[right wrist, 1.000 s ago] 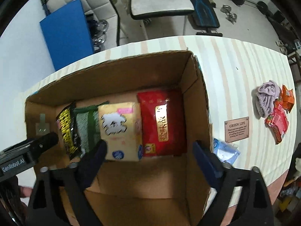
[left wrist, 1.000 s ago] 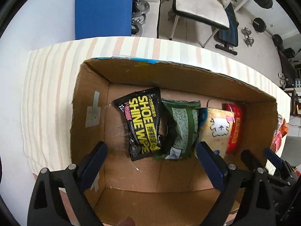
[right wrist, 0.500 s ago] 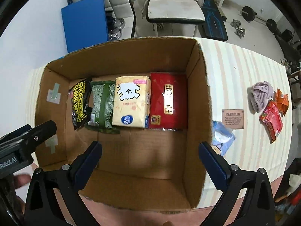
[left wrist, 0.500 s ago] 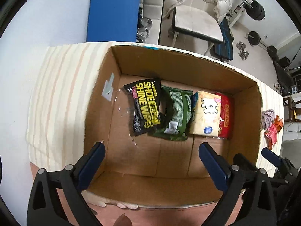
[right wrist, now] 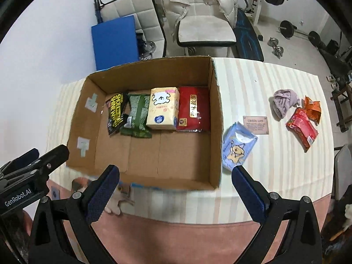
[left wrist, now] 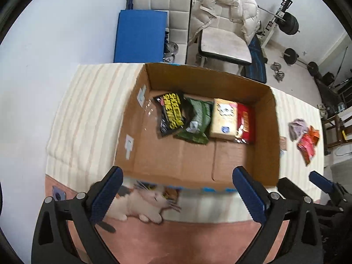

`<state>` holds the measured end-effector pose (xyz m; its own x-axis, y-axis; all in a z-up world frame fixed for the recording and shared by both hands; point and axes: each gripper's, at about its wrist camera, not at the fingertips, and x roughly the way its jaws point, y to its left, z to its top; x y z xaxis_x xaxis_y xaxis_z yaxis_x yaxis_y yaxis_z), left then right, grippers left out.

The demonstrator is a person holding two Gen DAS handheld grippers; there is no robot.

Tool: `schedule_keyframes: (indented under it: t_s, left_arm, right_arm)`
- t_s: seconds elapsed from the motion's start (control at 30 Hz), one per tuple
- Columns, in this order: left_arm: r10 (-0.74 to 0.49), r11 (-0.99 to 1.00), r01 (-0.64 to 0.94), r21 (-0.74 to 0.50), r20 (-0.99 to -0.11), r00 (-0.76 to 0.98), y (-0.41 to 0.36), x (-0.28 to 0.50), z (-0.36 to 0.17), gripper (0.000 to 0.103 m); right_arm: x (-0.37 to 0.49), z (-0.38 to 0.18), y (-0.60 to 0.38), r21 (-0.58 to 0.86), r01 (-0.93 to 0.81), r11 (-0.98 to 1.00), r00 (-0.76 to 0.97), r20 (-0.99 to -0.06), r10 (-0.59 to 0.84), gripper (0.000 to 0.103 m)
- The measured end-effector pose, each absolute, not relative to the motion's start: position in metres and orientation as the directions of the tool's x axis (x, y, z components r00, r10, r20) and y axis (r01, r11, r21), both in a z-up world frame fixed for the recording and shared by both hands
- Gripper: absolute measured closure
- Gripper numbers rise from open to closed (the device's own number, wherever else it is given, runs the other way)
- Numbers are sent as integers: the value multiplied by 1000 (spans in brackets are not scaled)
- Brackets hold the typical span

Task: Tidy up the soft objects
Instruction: 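Move both tools back toward the remaining items on the table, then grasp the blue tissue pack with the left tool while the right grasps the red-floral snack bag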

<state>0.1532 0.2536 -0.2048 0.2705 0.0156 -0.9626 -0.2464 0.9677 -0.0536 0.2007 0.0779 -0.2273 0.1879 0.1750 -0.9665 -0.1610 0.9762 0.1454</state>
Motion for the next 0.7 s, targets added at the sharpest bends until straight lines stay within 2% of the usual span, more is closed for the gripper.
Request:
schedule_keyframes:
  t_s: [0.4, 0.53, 0.7]
  left_arm:
    - [68, 982, -190, -1, -931, 358, 207, 140, -157, 1]
    - [44, 996, -87, 13, -933, 357, 164, 163, -153, 1]
    - [26, 987, 141, 74, -949, 314, 71, 220, -170, 1]
  right_arm:
    - [175, -190, 35, 219, -146, 965, 233, -940, 249, 0]
    - [180, -181, -20, 252, -62, 966, 274, -926, 259, 0]
    - [195, -183, -105, 231, 72, 970, 285, -937, 202, 0]
